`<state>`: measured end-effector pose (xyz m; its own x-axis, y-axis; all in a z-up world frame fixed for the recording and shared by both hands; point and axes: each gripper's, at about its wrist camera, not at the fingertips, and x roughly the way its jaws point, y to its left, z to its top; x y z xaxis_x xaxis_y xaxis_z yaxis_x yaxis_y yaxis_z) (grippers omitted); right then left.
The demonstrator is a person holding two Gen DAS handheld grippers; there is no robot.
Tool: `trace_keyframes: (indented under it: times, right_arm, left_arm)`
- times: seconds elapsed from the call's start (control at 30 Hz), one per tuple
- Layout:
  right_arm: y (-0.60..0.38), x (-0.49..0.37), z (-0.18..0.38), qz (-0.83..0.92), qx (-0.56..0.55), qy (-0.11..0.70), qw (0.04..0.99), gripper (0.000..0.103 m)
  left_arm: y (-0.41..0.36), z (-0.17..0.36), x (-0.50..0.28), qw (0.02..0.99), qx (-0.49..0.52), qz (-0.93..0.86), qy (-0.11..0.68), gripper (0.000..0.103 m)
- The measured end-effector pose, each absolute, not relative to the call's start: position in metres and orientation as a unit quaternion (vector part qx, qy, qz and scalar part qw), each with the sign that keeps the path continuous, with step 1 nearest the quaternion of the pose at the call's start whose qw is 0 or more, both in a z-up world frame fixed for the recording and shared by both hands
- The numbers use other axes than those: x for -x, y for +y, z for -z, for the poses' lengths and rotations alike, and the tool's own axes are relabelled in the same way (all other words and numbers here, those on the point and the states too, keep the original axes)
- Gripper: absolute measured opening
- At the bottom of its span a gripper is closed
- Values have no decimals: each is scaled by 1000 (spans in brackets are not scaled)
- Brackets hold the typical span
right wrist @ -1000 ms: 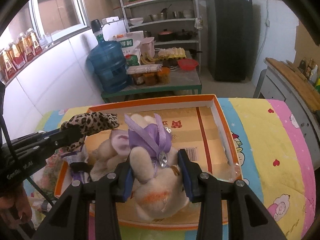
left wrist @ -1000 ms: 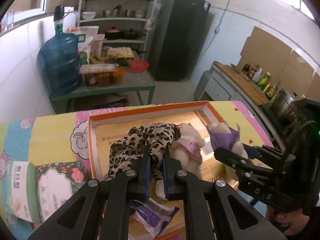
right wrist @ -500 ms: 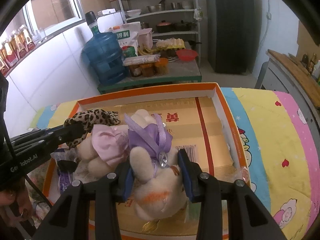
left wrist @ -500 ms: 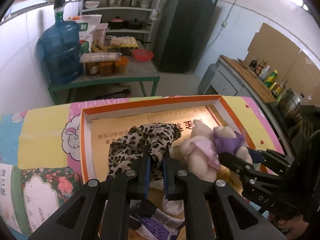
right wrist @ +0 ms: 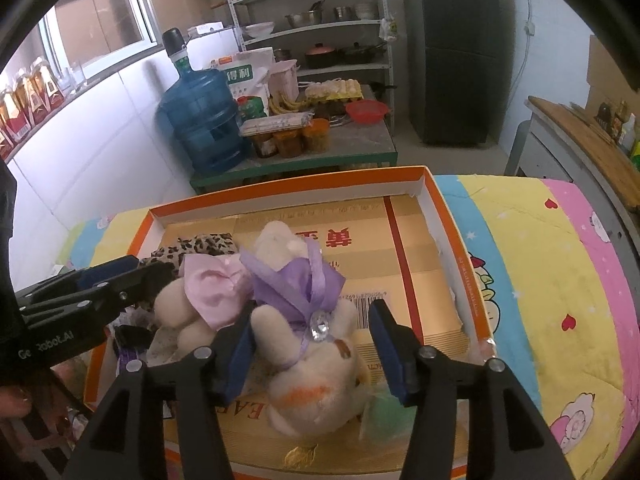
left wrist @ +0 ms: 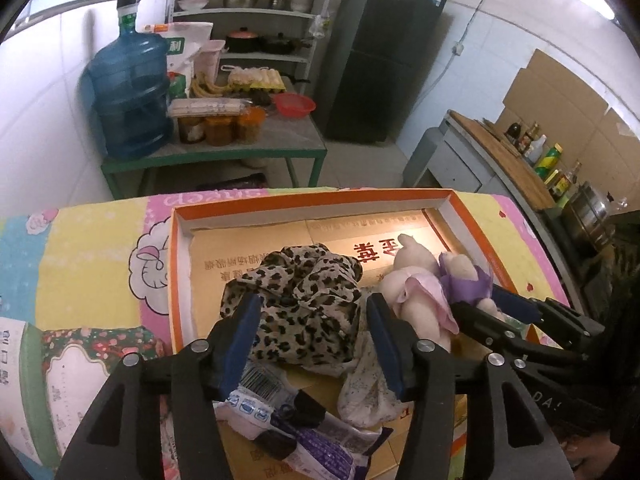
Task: Organize soft objects
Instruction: 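Open the left gripper to drop the scrunchie while the right gripper releases the bunny, then withdraw both grippers from the box toward the remaining items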
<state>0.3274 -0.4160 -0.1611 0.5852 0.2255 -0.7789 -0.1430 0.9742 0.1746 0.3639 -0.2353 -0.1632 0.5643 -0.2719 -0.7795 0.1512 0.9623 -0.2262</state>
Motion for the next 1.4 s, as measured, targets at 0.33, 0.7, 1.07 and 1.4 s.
trace_keyframes:
  times: [0.33, 0.7, 1.07, 1.4]
  right_arm:
    - [-419, -315, 140, -104, -52, 419, 901, 58]
    - [-422, -266, 107, -87, -137, 399, 903, 58]
    - [-376, -169, 115, -114, -234, 465, 846, 59]
    - [-303, -95, 80, -187, -223, 452, 843, 72]
  left_arm:
    - [-229, 137, -349, 893, 73, 128, 425, 57]
    - [-214, 85, -305, 912, 67, 160, 372, 57]
    - [-159, 37, -245, 929, 60, 173, 323, 57]
    - [-101, 7, -186, 940, 52, 183, 283, 57]
